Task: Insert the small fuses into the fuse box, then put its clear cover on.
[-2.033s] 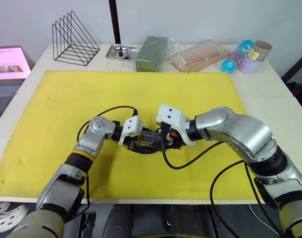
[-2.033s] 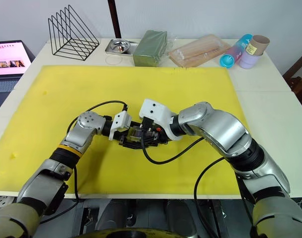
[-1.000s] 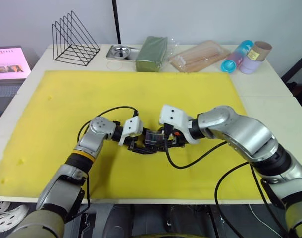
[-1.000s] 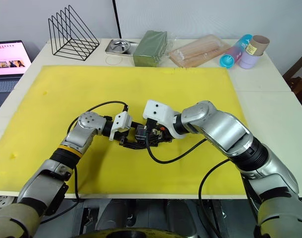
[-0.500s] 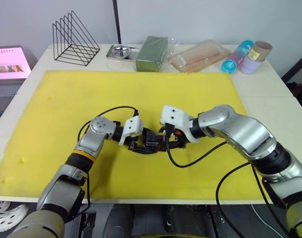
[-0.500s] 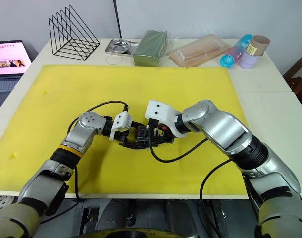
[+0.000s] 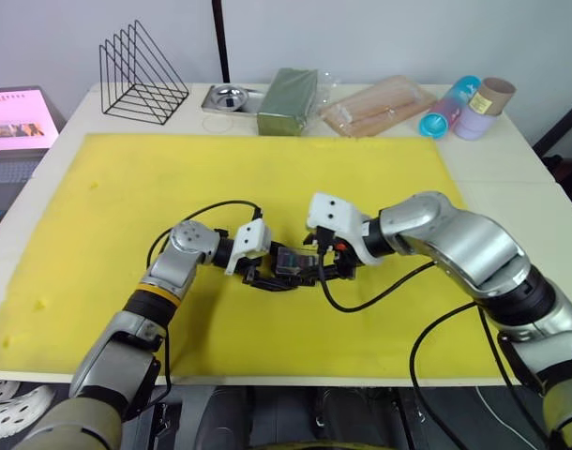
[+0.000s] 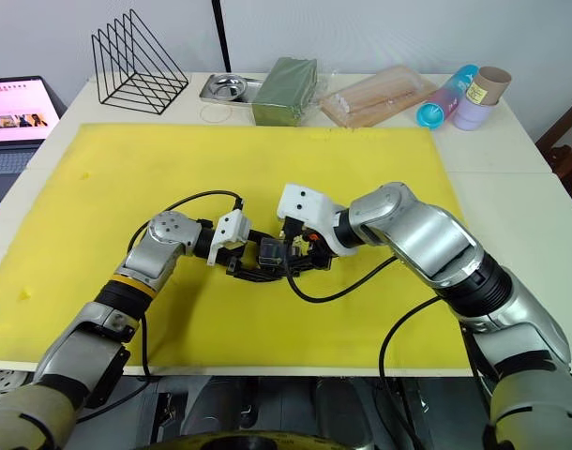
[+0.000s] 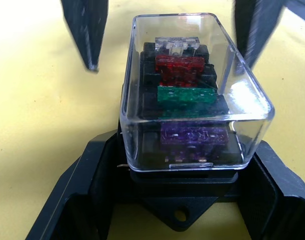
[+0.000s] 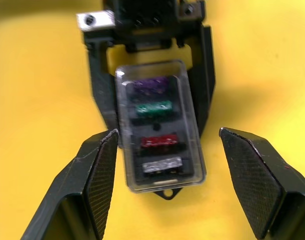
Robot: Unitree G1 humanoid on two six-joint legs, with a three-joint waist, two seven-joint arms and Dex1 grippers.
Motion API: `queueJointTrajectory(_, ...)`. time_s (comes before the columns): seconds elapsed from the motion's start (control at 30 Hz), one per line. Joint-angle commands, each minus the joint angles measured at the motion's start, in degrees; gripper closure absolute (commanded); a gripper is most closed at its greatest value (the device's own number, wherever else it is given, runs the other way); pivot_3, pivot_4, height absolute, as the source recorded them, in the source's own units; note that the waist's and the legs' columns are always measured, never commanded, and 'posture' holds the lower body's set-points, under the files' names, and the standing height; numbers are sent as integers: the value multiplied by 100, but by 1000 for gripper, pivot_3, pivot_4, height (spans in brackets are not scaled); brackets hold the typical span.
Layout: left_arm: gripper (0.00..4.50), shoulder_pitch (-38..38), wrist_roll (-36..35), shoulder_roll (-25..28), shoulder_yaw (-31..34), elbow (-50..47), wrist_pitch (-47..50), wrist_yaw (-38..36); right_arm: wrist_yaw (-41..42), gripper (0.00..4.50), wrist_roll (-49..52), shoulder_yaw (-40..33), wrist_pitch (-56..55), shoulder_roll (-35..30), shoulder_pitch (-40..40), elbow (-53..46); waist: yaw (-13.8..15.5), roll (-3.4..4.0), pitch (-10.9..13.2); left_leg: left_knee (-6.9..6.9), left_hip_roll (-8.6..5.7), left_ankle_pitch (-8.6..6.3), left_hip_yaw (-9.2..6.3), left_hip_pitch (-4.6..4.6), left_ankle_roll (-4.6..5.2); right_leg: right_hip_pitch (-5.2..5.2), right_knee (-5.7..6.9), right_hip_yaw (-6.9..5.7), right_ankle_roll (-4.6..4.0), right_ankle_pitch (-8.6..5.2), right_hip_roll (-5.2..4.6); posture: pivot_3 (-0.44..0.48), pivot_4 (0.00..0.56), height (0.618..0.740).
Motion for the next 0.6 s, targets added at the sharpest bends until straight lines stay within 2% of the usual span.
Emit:
queueJointTrajectory(0.03,1661,48,29,-37,48,-88,7,5,113,1066,195,-254,66,-72,-107,-346,-1,0,0,0,0,0,0,0,0,0,0,0,0,0,0,0,150,740)
queueJointTrajectory(0.13,1661,25,33,-52,49,-68,9,10,150,1066,311,-369,127,-70,-88,-459,0,0,0,0,0,0,0,0,0,0,0,0,0,0,0,0,150,740)
queueJointTrajectory(0.33,1661,13,40,-64,51,-55,1,3,36,1066,638,-1040,225,-1,-193,-493,7,0,0,0,0,0,0,-1,0,1,0,0,0,0,-1,0,150,740)
queueJointTrajectory(0.43,1661,17,43,-65,54,-56,-2,5,11,1735,884,-1390,177,29,61,-638,10,0,0,0,0,0,-1,-1,0,0,0,-1,0,0,-1,0,150,740)
queueJointTrajectory(0.6,1661,18,53,-66,57,-47,-14,7,-230,3486,775,-1505,-350,103,614,-716,6,0,0,1,-1,0,-2,-2,0,2,0,-2,0,0,-1,0,150,740)
